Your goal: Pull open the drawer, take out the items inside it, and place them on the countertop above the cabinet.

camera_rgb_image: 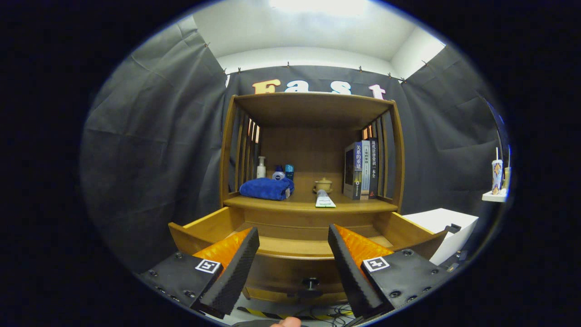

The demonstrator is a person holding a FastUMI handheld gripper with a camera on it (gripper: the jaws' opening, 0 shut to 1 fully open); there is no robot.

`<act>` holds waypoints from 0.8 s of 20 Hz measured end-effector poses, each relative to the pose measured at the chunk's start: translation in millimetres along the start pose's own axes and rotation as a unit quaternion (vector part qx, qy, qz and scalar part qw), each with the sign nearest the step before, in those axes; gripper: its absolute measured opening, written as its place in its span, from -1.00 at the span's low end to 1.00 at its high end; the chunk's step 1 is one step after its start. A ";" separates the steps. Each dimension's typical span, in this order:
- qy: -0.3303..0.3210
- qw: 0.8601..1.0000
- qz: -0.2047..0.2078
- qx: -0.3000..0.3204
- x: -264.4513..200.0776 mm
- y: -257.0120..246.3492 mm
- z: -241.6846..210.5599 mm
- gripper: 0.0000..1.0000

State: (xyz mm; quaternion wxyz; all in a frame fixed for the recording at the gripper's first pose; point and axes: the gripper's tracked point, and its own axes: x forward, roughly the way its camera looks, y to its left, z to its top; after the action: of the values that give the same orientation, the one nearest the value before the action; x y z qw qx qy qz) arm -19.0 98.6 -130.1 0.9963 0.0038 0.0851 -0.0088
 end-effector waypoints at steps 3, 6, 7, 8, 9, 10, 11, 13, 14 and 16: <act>0.013 1.000 -0.011 -0.004 2.5 -9.2 -22.6 0.96; 0.029 0.999 -0.013 0.002 4.3 -13.5 -41.8 0.97; 0.034 0.999 -0.016 0.003 4.4 -16.6 -47.9 0.97; 0.038 0.999 -0.018 0.004 6.7 -19.6 -53.1 0.97; 0.043 0.999 -0.020 0.005 8.7 -22.5 -57.6 0.97; 0.048 0.999 -0.020 0.007 11.0 -23.3 -62.8 0.97; 0.053 0.998 -0.019 0.006 13.4 -24.3 -66.6 0.97; 0.067 0.997 -0.023 -0.003 18.3 -28.4 -75.1 0.97; 0.063 0.997 -0.032 -0.012 19.3 -35.0 -74.6 0.97; 0.068 0.996 -0.046 -0.030 22.0 -39.0 -78.5 0.96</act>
State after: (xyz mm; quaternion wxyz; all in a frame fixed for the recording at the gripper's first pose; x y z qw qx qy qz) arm -11.3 59.9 -211.5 0.9864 -0.0292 0.1535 -0.0519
